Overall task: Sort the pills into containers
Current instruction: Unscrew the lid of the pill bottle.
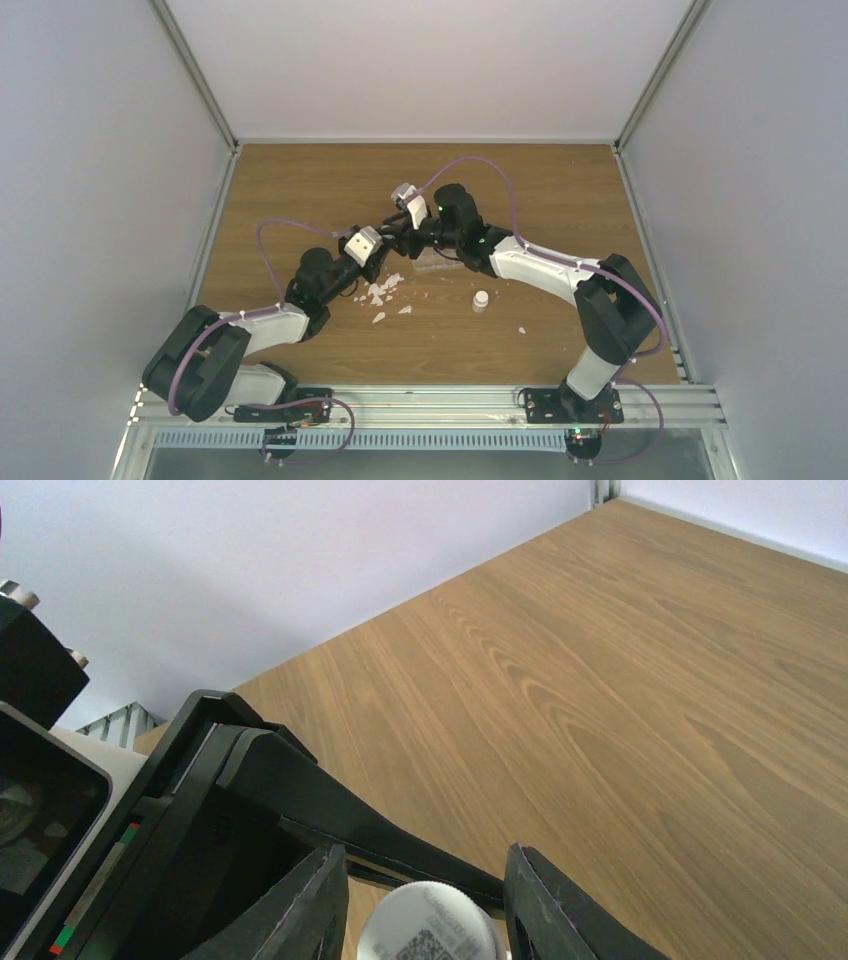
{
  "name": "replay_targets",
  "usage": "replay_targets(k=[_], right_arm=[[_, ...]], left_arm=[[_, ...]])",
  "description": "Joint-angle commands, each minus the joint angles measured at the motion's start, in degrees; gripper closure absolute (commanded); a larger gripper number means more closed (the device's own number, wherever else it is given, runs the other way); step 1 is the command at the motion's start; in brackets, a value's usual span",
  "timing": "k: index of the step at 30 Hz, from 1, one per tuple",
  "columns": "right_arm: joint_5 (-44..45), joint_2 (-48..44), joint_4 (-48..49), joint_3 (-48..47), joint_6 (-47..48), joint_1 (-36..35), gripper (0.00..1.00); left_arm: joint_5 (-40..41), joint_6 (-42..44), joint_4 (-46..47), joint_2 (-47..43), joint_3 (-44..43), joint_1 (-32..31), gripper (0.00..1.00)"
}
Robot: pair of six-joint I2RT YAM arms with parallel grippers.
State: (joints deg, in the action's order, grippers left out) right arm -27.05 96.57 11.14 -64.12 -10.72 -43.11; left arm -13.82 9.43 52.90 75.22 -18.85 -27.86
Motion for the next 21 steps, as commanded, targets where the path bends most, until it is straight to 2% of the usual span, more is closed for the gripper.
replay_targets(k=[1,8,10,11,18,21], right_arm=[[0.84,0.11,0.29,-1.27,0.83,-0.63,0.05],[0.85,0.26,0.53,-1.3,0.58,-0.65,0.07],[0.78,-0.1,0.84,-1.04,0.7,-0.66,0.1],[0.54,-0.14,1.16,-0.89,0.93,-0.68,0.14],[-4.09,-0.08,1.88,-0.41,5.92,-0.08,0.68],[-11.22,-1.53,3.82,2.04,8.77,0.93,0.73]], left_arm=[[0.25,-0.11,2.75,0.55,-1.28,0.35,0.35],[0.05,0.01,2.81,0.63,-1.25,0.35,0.35],[-0.01,0.1,2.89,0.67,-1.25,0.35,0.35],[-0.06,0.07,2.95,0.78,-1.28,0.35,0.35],[-2.4,0.24,2.72,0.71,-1.36,0.35,0.35],[-5.22,0.41,1.9,-0.21,-1.37,0.35,0.35]])
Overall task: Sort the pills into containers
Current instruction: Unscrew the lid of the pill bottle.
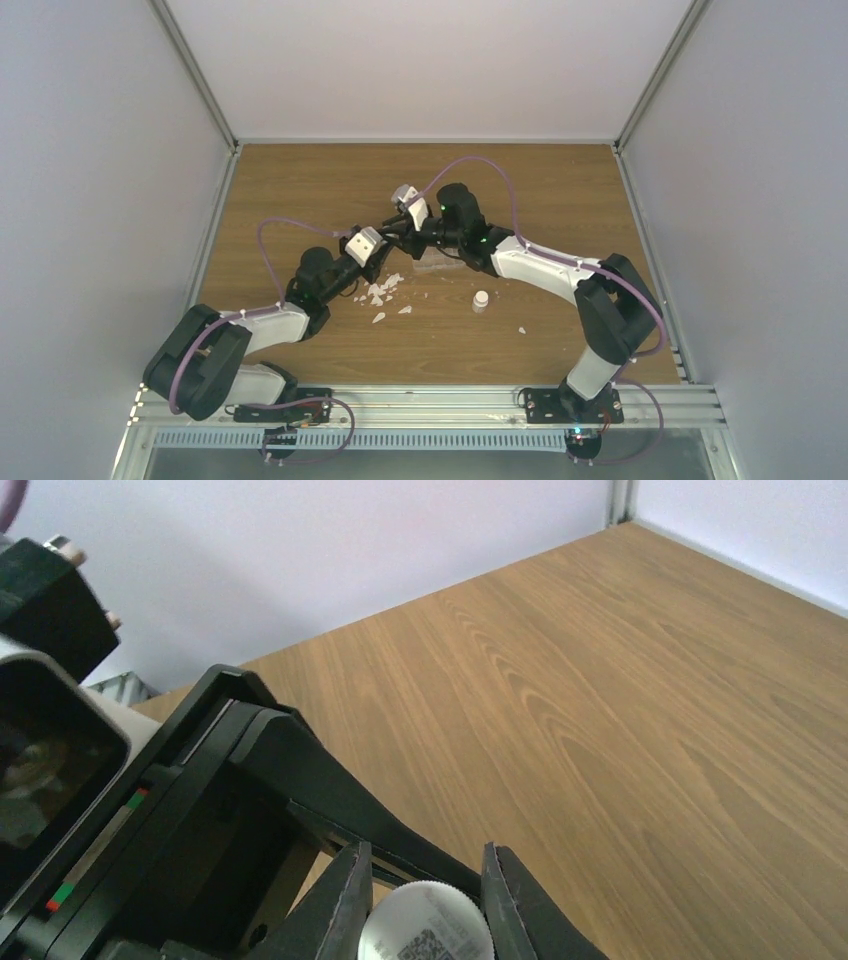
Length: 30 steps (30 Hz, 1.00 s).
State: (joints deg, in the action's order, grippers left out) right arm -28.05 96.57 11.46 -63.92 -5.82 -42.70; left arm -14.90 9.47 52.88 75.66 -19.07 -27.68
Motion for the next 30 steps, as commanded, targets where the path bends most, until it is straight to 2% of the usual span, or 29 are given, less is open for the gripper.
replay_targets(k=[1,9,12,14,15,18,19,20,22,24,27,28,30], right_arm=[[-12.26,-2.28,3.68,2.58,5.21,0.51,0.74],[-29.93,-10.03,3.83,10.1,19.39,0.51,0.72],[-40.65,-11.53,-2.37,10.34,29.35,0.51,0.71],[-47.58,-11.66,-12.32,8.77,40.39,0.62,0.71],[-52.39,-11.46,-20.65,7.29,48.51,0.71,0.69],[-61.71,-8.03,-58.28,0.47,88.68,2.29,0.61],[-63.77,-6.41,-67.44,-1.24,99.0,3.36,0.57],[-65.3,-4.73,-73.73,-2.86,104.19,4.49,0.55],[-66.8,-0.32,-79.22,-7.48,105.12,5.95,0.55],[-68.91,5.49,-86.82,-12.15,110.49,7.17,0.54],[-71.69,9.48,-87.44,-14.99,108.99,9.3,0.49],[-72.53,9.76,-87.47,-14.94,109.1,10.09,0.45],[-73.7,9.86,-87.48,-14.68,108.9,11.71,0.28]], left_arm=[[-4.92,0.39,1.8,-1.02,-1.04,0.17,0.34],[-11.39,0.46,1.35,-3.39,-0.44,0.26,0.34],[-13.39,0.49,1.35,-3.79,-0.36,0.24,0.34],[-14.47,0.54,1.18,-3.94,-0.44,0.26,0.34],[-14.98,0.61,1.11,-4.03,-0.44,0.26,0.34],[-16.48,0.72,0.76,-4.44,-0.44,0.26,0.34],[-16.77,0.72,0.66,-4.58,-0.44,0.26,0.34],[-16.87,0.73,0.58,-4.72,-0.44,0.26,0.34],[-16.95,0.61,0.55,-4.86,-0.44,0.21,0.34],[-17.08,0.6,0.49,-4.92,-0.44,0.18,0.34],[-16.52,0.77,-0.07,-5.07,-0.52,0.17,0.34],[-16.29,0.81,-0.25,-5.09,-0.53,0.17,0.34],[-16.01,0.89,-0.32,-5.13,-0.53,0.17,0.34]])
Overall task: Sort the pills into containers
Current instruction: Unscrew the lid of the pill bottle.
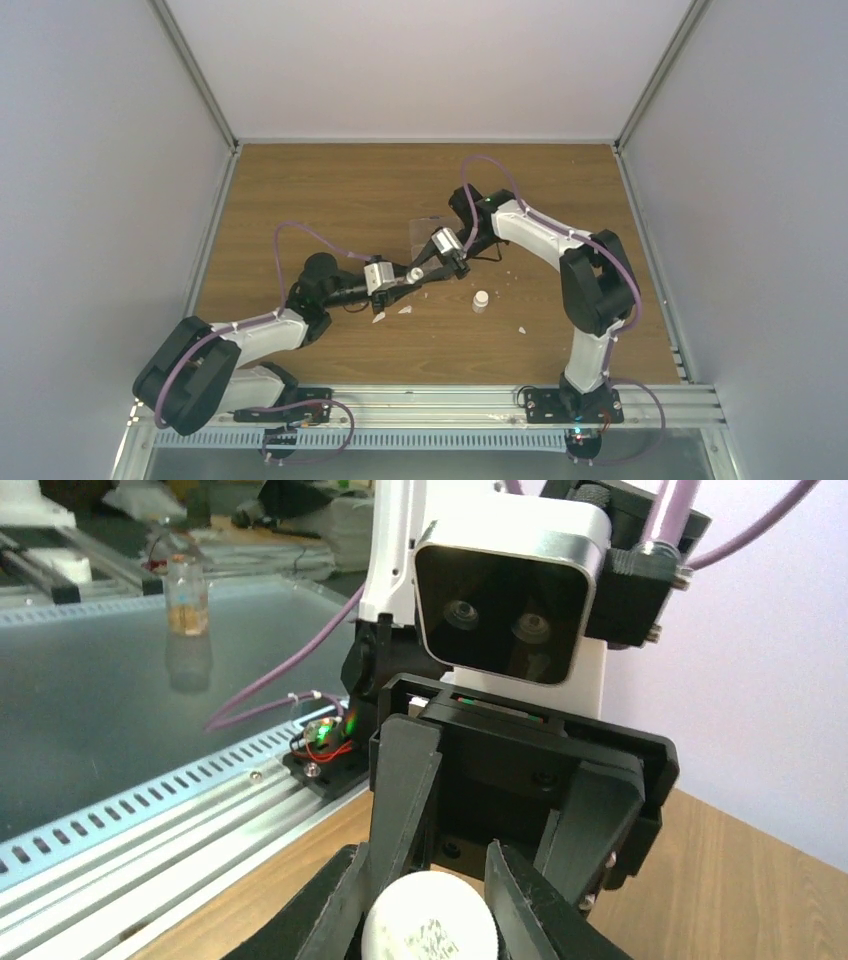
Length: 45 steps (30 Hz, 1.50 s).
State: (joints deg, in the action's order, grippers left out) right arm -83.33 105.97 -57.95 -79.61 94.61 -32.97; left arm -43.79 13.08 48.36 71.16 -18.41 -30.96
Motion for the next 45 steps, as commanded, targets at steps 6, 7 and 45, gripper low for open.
replay_targets(k=[6,7,45], right_arm=[[-18.56,0.91,-18.01,-2.5,4.02,6.15,0.0],[-18.54,1.35,-18.01,-4.15,2.04,6.67,0.0],[65.74,-23.21,78.79,25.21,-113.99,0.65,0.0]], left_arm=[[12.54,-2.58,4.13,1.02,-2.15,3.45,0.34],[12.57,-2.54,4.05,1.35,-2.34,3.45,0.34],[24.69,-5.76,1.03,2.62,-5.37,2.65,0.33]])
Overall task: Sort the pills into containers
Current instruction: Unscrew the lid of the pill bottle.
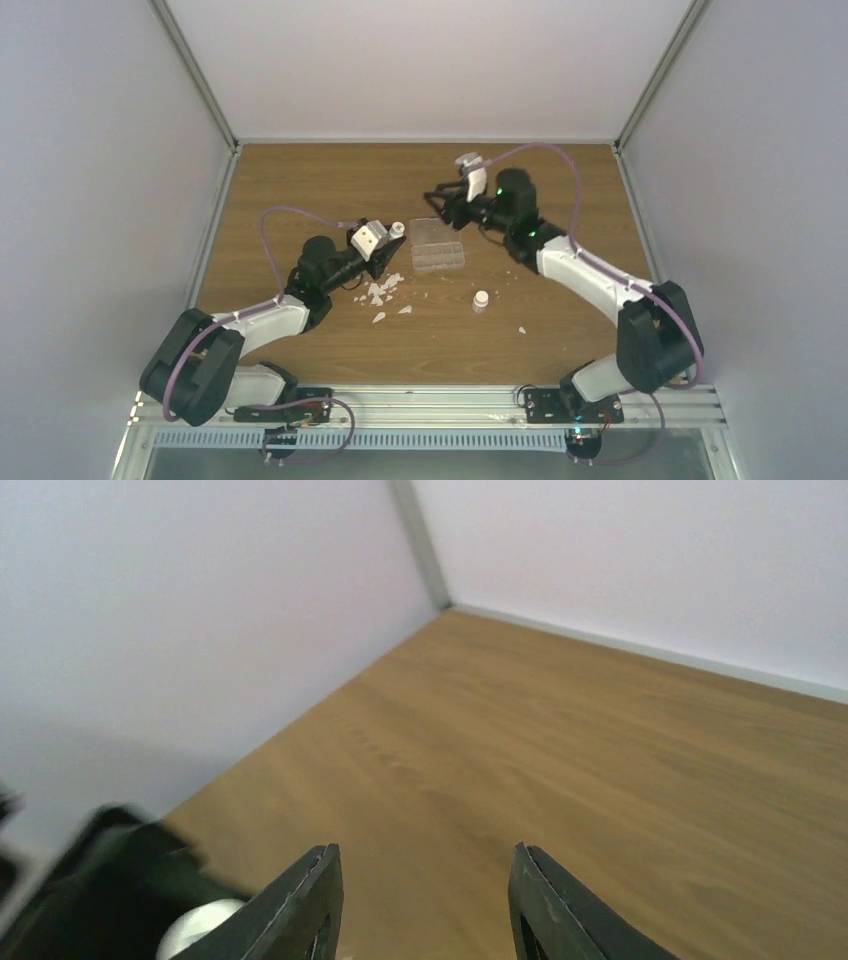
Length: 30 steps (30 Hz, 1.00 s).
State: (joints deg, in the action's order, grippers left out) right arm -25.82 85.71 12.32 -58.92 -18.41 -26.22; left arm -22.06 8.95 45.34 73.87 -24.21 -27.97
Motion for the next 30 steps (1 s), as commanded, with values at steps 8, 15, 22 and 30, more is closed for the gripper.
replay_targets(k=[8,15,22,30], right_arm=[[3.9,1.44,3.26,0.61,2.68,-11.63,0.0],[4.71,2.37,1.08,-0.71,4.28,-14.96,0.0],[3.21,2.75,1.2,-0.88,3.7,-15.35,0.01],[2.98,4.63,0.34,-2.21,3.84,-15.6,0.0]], left_arm=[[2.92,-2.57,4.53,0.09,0.7,-0.34,0.33],[3.29,-2.37,4.02,-0.31,0.83,-0.34,0.33],[3.68,-2.19,3.96,0.57,0.41,-0.37,0.34],[3.95,-2.01,3.83,1.09,0.22,-0.36,0.33]])
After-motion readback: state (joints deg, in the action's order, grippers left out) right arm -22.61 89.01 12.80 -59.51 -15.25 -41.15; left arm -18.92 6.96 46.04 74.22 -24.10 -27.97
